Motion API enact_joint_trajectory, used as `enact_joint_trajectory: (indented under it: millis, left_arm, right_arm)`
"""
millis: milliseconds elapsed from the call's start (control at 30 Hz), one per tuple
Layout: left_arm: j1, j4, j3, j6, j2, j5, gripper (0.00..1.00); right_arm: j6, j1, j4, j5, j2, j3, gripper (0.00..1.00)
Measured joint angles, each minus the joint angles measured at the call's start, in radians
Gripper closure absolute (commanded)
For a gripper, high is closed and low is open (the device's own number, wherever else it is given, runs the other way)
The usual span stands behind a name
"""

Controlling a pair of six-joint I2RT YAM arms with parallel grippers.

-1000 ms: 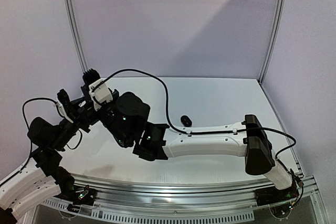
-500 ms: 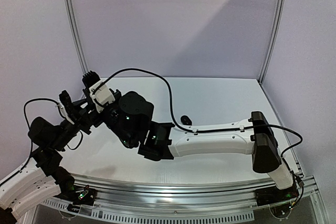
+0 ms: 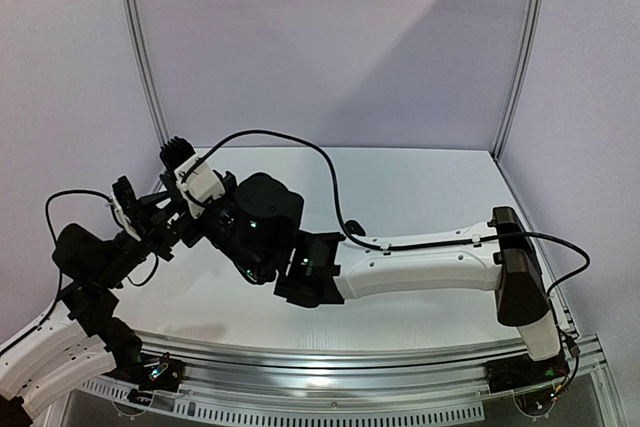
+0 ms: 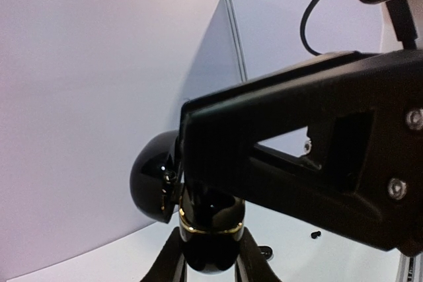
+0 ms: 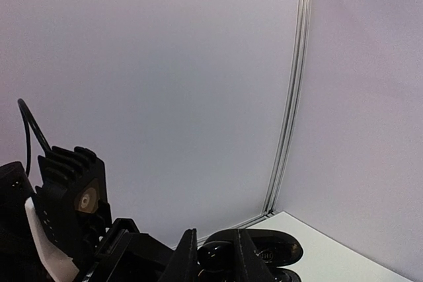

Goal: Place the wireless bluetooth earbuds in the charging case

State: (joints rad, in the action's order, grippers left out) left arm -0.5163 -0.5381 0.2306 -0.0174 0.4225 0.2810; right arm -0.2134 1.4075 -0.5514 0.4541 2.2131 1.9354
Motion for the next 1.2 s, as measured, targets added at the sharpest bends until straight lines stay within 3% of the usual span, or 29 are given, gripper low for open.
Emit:
enact_joint_trajectory:
  millis: [767,1200]
  left_arm:
    - [0.000,-0.049,0.000,0.026,-0.011,0.033,1.00]
    - [0.000,-0.046,0.000,0.036,-0.012,0.033,1.00]
  right_arm:
    - [-0.006,0.005,-0.018,-0.046,-0.014,-0.001,1.00]
    - [-0.021,0.006,-0.010,-0.041,-0.014,-0.001,0.87]
